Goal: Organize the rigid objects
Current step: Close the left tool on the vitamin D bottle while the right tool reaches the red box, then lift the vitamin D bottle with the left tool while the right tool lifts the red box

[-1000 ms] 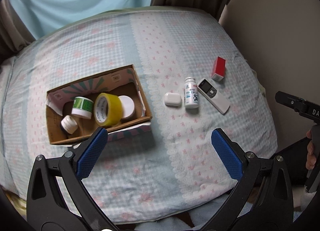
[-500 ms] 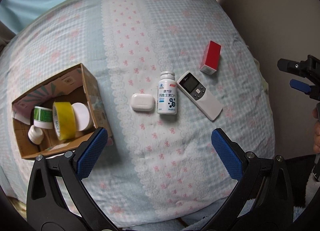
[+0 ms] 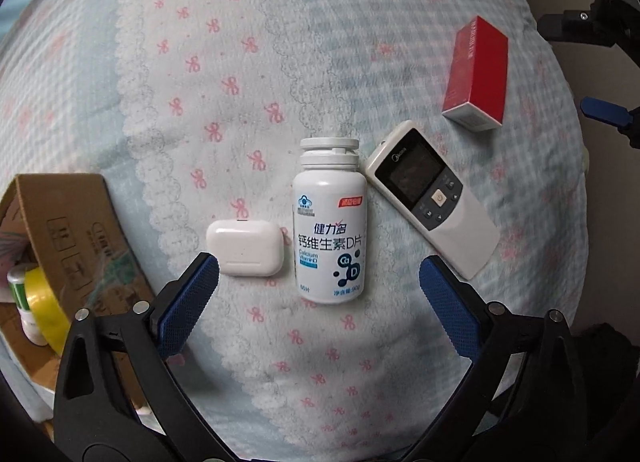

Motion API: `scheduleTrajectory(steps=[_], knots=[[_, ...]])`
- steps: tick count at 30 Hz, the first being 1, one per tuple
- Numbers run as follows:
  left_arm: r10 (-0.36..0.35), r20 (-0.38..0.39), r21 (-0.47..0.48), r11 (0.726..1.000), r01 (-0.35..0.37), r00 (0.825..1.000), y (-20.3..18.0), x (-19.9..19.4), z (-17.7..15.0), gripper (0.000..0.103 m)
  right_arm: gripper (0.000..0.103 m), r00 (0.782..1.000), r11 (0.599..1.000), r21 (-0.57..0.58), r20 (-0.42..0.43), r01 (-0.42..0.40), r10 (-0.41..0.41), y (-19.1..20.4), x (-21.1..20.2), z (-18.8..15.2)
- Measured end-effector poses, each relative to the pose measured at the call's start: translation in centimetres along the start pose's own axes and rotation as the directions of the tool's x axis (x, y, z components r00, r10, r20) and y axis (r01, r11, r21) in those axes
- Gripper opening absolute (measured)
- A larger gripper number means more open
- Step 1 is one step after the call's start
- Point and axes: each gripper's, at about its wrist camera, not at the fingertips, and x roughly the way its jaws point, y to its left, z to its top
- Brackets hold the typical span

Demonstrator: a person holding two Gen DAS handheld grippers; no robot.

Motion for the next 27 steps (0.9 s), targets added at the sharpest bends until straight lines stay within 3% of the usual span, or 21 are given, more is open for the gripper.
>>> scheduleTrajectory(steps=[2,5,7,11,16,17,21,24,27], knots=[[0.008,-0.024,0.005,1.0,-0.008,1.0,-0.1,1.5,0.6,0.091,0.102,1.0,1.0,0.011,-0.027,0.011,-0.011,0.3,2.0,0.8],[0.015,-0.053,-0.002,1.0,-0.015,0.998,-0.1,3.3,1.2,0.089,0.102,0.997,0.999,0.016,-0.071,0.045,-0.044,0.6,4.8,1.4],[0.015,-0.075,-0.009,1.0,-0.016,0.997,-0.1,4.3,1.3,0.078,0.096,0.994,0.998,0.036,-0.099,0.045,-0.042,0.6,6.3,1.6],[0.021,-0.065,-0.001,1.0,-0.022,0.998,-0.5,4.6,1.5,0.076,0.09,0.991,0.996,0.069,-0.126,0.053,-0.044,0.4,7.8,1.7],[0.02,-0.082,0.017,1.0,-0.018,0.996,-1.3,5.2,1.9,0.048,0.089,0.989,0.994,0.079,-0.134,0.079,-0.068,0.6,8.6,2.0],[0.018,-0.089,0.018,1.0,-0.017,0.996,-1.5,5.3,1.9,0.047,0.087,0.988,0.993,0.075,-0.135,0.091,-0.08,0.7,8.7,2.1],[0.028,-0.078,0.034,0.999,-0.025,0.997,-1.9,5.3,1.5,0.047,0.055,0.985,0.992,0.078,-0.147,0.1,-0.088,0.5,9.0,2.0],[0.007,-0.074,0.037,0.999,-0.004,0.997,-1.8,5.1,1.2,0.046,0.042,0.99,0.994,0.09,-0.135,0.062,-0.049,0.3,8.6,1.7],[-0.003,-0.065,0.033,0.999,0.005,0.998,-1.5,4.6,0.9,0.046,0.041,0.989,0.995,0.065,-0.134,0.069,-0.06,0.4,8.3,1.6]])
